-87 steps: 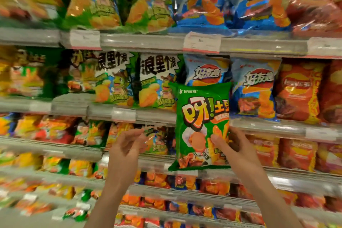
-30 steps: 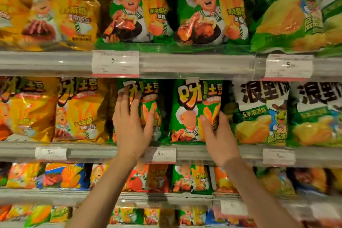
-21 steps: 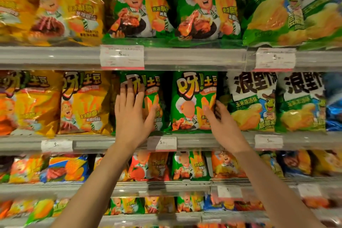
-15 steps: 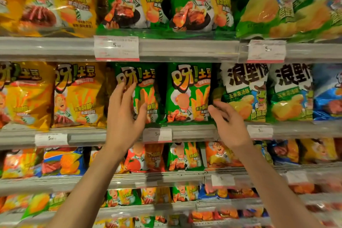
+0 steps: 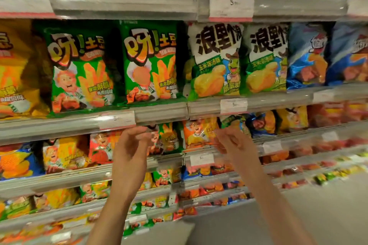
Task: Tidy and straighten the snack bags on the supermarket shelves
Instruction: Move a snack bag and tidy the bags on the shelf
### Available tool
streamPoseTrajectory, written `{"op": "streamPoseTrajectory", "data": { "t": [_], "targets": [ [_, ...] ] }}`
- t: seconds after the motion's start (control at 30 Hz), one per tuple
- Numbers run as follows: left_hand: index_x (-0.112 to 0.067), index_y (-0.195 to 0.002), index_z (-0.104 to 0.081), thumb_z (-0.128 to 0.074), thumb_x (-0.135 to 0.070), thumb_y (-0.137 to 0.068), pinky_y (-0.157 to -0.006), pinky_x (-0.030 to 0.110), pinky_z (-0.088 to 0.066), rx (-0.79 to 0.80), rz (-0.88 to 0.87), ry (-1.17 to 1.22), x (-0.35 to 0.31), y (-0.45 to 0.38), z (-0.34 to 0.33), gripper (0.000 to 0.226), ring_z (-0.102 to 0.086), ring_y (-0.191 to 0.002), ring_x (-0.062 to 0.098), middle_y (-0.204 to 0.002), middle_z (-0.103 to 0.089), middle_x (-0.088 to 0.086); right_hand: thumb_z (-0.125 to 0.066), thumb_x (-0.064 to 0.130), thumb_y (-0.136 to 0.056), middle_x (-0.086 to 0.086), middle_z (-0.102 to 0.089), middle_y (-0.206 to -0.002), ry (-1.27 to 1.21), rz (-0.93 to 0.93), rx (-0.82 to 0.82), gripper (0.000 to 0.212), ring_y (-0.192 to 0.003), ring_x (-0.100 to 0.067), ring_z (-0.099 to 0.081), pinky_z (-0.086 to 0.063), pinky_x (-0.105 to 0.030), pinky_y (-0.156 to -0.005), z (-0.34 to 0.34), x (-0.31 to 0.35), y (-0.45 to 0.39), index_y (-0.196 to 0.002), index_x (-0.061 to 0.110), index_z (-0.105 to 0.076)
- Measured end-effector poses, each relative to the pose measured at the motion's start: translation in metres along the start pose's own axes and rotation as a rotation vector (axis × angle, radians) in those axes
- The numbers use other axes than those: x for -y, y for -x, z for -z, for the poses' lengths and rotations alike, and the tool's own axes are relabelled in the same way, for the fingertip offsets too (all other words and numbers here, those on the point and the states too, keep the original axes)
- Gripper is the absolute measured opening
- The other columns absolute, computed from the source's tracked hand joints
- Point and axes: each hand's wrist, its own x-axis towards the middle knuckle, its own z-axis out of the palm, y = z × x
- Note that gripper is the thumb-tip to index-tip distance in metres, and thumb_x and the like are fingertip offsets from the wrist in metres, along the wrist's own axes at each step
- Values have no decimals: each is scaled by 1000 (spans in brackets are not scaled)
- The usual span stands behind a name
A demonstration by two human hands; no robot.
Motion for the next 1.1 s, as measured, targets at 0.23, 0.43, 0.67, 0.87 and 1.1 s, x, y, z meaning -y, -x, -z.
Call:
{"op": "streamPoseTrajectory", "data": {
  "t": [0.23,0.43,0.67,0.87,1.1],
  "targets": [
    [-21,-100,-67,-62,-17,-99,-85,35,-54,-31,163,9,28,33,-94,6,-70,-84,8,-93,-74,-5,-62,20,-101,-4,-75,-83,-25,-126,-3,12,-72,-7,-69,-55,-18,-68,77,-48,-25,-100,15,-72],
    [-30,-94,-70,-59,-11,-101,-85,40,-56,-62,214,-3,43,48,-204,23,-71,-84,15,-93,-75,-6,-62,14,-101,-10,-74,-83,-24,-171,27,11,-72,-15,-67,-56,-23,-65,175,-85,-69,-102,9,-72],
    [-18,-101,-68,-60,-6,-99,-89,51,-58,-12,277,-25,65,54,-322,15,-71,-90,25,-95,-75,1,-61,7,-101,-4,-75,-79,-17,-247,-60,12,-70,-8,-70,-56,-20,-68,296,-132,-106,-100,10,-73],
    [-21,-105,-67,-62,-7,-99,-79,31,-60,119,289,-38,70,46,-410,16,-70,-94,25,-96,-73,3,-59,7,-100,0,-77,-80,125,-238,-141,18,-79,-19,-70,-58,-35,-80,373,-163,-136,-97,18,-73],
    [-24,-126,-59,-63,-12,-100,-87,12,-49,317,227,-134,88,26,-504,29,-62,-105,9,-123,-64,-5,-63,34,-100,16,-64,-109,363,-95,-152,35,-108,-16,-64,-52,-27,-87,395,-173,-194,-127,12,-64]
  ]
}}
